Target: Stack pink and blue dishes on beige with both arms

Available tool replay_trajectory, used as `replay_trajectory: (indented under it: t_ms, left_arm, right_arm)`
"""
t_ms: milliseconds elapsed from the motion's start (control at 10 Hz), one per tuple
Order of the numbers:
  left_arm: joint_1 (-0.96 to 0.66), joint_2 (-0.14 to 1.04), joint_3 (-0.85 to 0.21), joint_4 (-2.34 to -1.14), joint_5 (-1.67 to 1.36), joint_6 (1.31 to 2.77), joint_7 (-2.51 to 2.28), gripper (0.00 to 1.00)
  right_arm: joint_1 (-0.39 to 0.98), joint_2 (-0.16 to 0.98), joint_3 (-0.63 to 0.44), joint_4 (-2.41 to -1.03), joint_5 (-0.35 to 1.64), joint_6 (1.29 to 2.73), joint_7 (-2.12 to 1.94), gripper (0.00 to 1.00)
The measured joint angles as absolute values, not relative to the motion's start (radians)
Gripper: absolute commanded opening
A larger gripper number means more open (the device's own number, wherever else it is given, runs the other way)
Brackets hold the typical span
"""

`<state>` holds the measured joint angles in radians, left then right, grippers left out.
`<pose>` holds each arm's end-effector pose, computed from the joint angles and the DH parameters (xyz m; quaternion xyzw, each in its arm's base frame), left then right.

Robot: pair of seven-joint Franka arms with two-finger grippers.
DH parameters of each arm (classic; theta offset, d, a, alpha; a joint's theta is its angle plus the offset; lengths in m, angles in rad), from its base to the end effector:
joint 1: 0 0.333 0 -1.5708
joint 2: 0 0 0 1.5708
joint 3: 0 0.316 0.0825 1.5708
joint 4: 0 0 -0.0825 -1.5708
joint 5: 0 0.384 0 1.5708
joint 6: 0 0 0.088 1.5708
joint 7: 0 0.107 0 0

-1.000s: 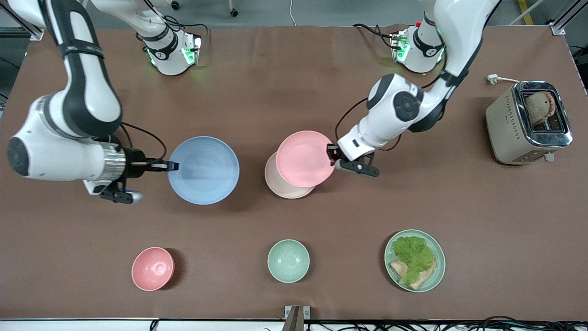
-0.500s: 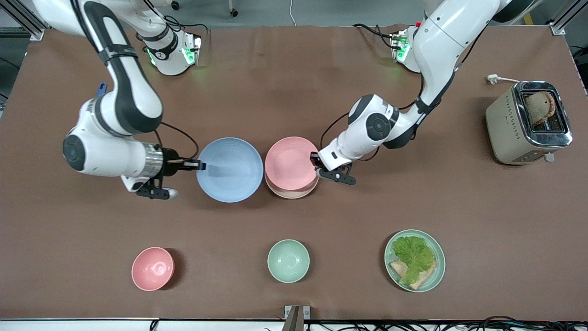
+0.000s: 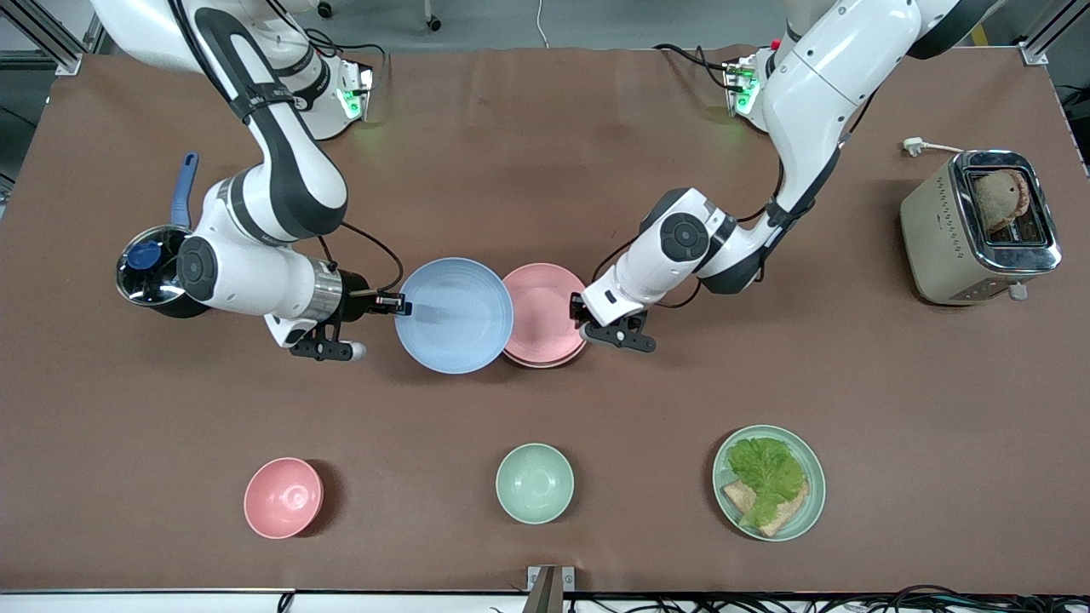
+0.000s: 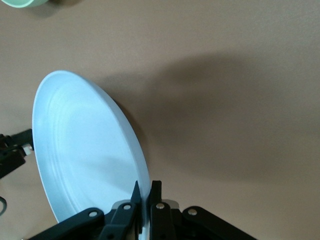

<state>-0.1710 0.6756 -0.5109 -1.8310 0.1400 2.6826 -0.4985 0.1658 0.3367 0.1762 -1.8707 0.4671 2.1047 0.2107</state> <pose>0.5381 -0.4011 0.2280 0.9817 -0.0809 0.0501 0.1647 0.5788 0.2222 0.3349 -0.9715 0.0670 0.1087 0.1994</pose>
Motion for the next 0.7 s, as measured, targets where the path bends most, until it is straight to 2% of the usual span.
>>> replay_trajectory:
  t_ms: [200, 400, 600, 700]
  left_arm:
    - [-0.118, 0.612, -0.526, -1.809, 0.145, 2.550, -0.491, 1.00]
    - [-0.099, 0.453, -0.508, -1.796, 0.145, 2.330, -0.490, 1.00]
    - [-0.100, 0.287, -0.417, -1.796, 0.145, 2.120, -0.482, 1.00]
    - [-0.100, 0.229, -0.366, -1.797, 0.145, 2.060, -0.454, 1.00]
  right_arm:
    - [0.167, 0.352, 0.221, -1.874, 0.467, 2.116, 0.220, 0.01]
    - [0.174, 0.393, 0.278, -1.882, 0.468, 2.192, 0.258, 0.02]
    - [0.200, 0.458, 0.331, -1.886, 0.468, 2.309, 0.316, 0.03]
    - [0.216, 0.482, 0.339, -1.887, 0.468, 2.335, 0.326, 0.04]
